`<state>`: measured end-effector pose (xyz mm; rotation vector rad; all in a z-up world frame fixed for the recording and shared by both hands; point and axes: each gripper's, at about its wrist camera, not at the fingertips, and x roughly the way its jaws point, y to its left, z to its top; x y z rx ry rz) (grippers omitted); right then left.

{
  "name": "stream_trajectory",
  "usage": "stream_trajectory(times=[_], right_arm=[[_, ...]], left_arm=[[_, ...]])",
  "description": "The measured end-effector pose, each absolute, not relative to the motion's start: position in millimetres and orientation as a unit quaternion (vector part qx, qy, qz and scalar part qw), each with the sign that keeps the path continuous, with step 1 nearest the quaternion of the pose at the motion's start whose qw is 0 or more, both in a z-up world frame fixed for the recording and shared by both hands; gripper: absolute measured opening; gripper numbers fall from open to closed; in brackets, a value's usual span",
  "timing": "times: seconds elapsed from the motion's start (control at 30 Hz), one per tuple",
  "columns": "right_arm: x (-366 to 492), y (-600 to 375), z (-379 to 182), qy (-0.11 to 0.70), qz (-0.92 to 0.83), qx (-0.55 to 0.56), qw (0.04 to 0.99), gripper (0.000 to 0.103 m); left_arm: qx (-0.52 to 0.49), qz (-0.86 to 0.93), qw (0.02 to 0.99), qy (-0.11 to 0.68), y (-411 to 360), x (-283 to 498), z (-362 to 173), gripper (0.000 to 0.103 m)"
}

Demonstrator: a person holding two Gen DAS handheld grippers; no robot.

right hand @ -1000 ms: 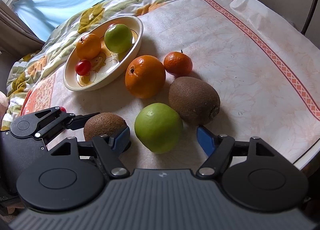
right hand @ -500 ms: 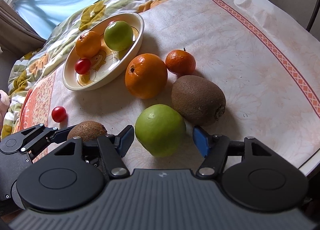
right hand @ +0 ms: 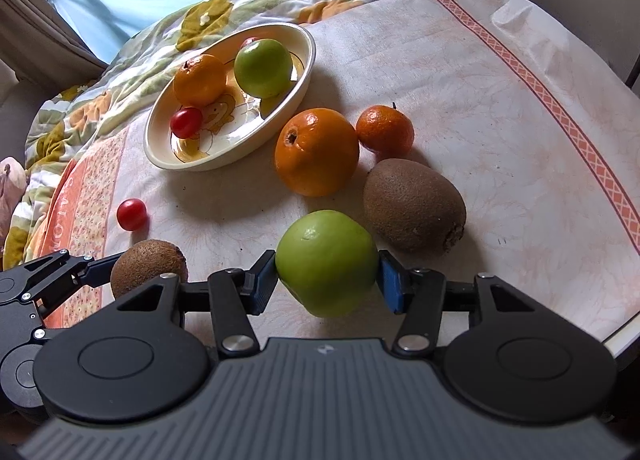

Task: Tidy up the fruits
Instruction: 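Carry the kiwi and green apple into the duck bowl and open both tools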

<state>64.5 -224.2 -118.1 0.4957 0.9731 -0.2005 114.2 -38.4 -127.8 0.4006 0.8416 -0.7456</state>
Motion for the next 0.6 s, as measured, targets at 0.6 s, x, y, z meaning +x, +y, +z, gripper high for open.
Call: stream_trajectory(times=[0.6], right_arm=[[81,-231,-41,0.402,-0.044,0.209,0.890,0.068]], left_arm=[[0.154,-0.296,0.877,0.346,-30,122,-61,0.061]])
